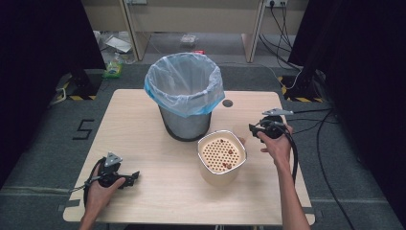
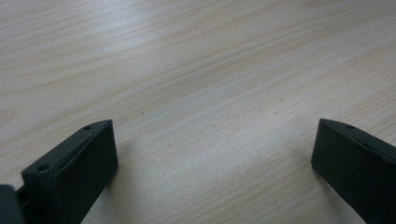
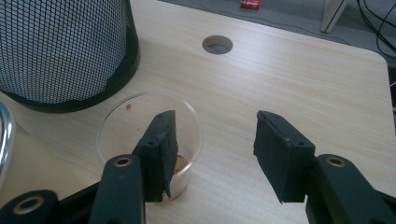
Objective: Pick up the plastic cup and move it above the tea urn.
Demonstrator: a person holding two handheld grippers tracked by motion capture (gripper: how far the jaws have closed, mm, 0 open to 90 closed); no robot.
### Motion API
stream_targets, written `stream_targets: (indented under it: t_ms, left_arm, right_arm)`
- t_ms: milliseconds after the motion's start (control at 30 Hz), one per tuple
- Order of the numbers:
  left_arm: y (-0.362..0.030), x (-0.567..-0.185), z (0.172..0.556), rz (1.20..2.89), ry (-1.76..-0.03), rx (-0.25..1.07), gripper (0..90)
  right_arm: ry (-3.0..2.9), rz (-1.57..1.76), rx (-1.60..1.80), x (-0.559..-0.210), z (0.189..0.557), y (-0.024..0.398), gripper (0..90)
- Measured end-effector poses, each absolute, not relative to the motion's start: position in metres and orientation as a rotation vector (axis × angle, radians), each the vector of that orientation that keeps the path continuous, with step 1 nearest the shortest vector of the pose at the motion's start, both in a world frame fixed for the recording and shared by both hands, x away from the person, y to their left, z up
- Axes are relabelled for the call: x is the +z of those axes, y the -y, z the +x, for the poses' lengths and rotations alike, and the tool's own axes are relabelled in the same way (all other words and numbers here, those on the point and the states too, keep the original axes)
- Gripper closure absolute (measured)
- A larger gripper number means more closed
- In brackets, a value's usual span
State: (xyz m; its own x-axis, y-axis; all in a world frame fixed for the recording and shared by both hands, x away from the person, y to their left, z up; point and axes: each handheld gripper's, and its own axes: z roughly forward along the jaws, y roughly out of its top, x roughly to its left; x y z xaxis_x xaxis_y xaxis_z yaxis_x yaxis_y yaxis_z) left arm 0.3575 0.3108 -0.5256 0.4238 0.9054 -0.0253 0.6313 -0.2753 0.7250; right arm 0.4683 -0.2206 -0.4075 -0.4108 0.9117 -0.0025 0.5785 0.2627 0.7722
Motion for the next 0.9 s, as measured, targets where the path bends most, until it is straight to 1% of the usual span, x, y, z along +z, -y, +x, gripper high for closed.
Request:
stream_targets:
  t_ms: [133, 200, 400, 767, 900]
  left_arm:
    - [-0.311, -0.526, 0.357, 2.012, -1.295, 0.526, 0.0]
    - [-0.311, -0.526, 0.357, 2.012, -1.295, 0.526, 0.0]
    - [-0.311, -0.526, 0.357, 2.012, -1.295, 0.526, 0.0]
    - [-0.311, -0.526, 0.357, 2.012, -1.295, 0.526, 0.0]
    - [-0.311, -0.526, 0.358, 2.012, -1.295, 0.526, 0.0]
  right_arm:
    - [-2.106, 1.338, 0.965, -0.409, 0.475, 0.214, 51.4]
    - [-2.113, 1.336, 0.953, -0.411, 0.479, 0.210, 54.1]
    - [-2.137, 1.328, 0.919, -0.414, 0.486, 0.206, 57.7]
    - [-2.191, 1.354, 0.862, -0.428, 0.498, 0.202, 61.0]
    - [-2.220, 1.350, 0.852, -0.434, 0.502, 0.200, 65.5]
